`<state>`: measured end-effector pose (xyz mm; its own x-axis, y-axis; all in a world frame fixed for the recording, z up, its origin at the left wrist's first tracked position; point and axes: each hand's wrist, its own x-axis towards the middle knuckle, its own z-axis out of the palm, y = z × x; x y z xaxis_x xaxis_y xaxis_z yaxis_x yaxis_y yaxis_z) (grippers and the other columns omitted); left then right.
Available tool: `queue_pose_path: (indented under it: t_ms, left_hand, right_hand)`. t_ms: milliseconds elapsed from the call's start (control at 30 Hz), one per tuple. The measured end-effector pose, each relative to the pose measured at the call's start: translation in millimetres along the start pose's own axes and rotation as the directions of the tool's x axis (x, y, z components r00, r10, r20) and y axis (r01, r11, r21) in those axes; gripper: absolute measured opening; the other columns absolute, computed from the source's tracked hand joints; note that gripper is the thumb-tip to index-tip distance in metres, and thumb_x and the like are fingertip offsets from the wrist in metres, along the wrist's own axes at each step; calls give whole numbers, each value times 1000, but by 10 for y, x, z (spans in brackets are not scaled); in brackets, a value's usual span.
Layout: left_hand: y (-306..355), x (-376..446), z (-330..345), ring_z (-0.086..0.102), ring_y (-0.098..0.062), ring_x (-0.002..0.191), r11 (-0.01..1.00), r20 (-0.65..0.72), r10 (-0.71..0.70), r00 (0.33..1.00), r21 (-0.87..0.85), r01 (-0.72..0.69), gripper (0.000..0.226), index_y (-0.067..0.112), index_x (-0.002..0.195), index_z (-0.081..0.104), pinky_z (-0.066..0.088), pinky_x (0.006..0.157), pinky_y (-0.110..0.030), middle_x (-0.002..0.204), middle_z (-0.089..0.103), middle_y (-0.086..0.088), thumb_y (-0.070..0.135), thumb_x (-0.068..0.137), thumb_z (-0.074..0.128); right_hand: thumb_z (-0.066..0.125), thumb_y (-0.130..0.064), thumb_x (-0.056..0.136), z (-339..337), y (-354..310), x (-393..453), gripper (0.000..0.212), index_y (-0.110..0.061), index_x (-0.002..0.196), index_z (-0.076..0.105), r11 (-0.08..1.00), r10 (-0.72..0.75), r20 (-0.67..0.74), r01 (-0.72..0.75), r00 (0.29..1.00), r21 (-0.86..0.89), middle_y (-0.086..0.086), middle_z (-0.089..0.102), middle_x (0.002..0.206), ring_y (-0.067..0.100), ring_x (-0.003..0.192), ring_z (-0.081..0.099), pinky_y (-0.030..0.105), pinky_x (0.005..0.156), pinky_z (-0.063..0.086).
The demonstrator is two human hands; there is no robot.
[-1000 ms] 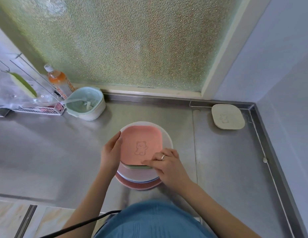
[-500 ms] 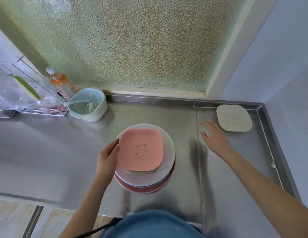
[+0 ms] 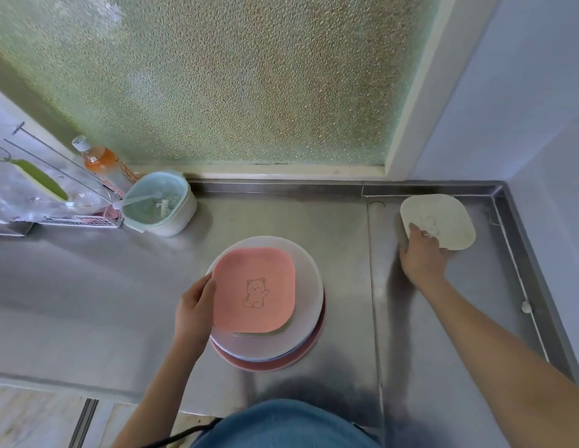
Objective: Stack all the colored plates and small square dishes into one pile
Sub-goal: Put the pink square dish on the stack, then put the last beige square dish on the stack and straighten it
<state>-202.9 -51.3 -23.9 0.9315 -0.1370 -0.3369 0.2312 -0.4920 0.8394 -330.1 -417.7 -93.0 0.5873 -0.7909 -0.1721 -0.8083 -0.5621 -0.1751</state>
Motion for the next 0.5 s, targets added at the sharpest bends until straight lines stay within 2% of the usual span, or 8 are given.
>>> queue_pose_path:
  t_ms: [100, 200, 333, 400, 500]
  left_hand:
    - [39, 0, 24, 43, -18, 71, 1000, -2, -4, 1000, 3, 4, 22, 33, 59, 57, 35, 67, -34, 75, 51, -2, 36, 77, 45]
    - [66, -21, 23, 42, -19, 70, 1000, 1, 1, 1000, -6, -1, 27, 39, 55, 60, 35, 67, -34, 75, 51, -3, 35, 77, 45]
    - [39, -13, 12, 44, -19, 72, 1000, 7, 11, 1000, -10, -11, 29, 41, 55, 60, 36, 68, -34, 76, 51, -2, 34, 80, 46]
    - [9, 6, 8, 46, -19, 72, 1000, 10, 15, 1000, -22, -15, 32, 39, 58, 63, 38, 68, -35, 74, 54, 0, 30, 86, 49]
    - [6, 12, 5, 50, -18, 75, 998, 14, 26, 1000, -50, -25, 42, 45, 60, 66, 42, 72, -35, 76, 59, 1, 22, 92, 50]
  right_hand:
    - [52, -11, 88, 48, 16, -83, 39, -12, 126, 51, 999, 31, -11, -31, 999, -32, 18, 58, 117, 35, 111, 49, 44, 88, 35]
    - [49, -7, 87, 131, 22, -182, 29, -14, 111, 64, 999, 25, -51, -26, 998, -25, 14, 62, 109, 33, 106, 49, 39, 84, 31]
    - [52, -6, 87, 81, -98, -345, 24, -12, 101, 70, 997, -8, -201, 24, 980, 75, 17, 63, 103, 35, 99, 49, 41, 82, 30]
    - [56, -4, 84, -10, -257, -461, 24, -14, 98, 72, 986, -46, -275, 87, 960, 141, 16, 63, 98, 36, 96, 50, 39, 78, 29]
    - [62, -2, 79, -154, -601, -724, 28, -19, 97, 74, 942, -198, -344, 275, 918, 191, 10, 62, 88, 34, 90, 52, 35, 75, 25]
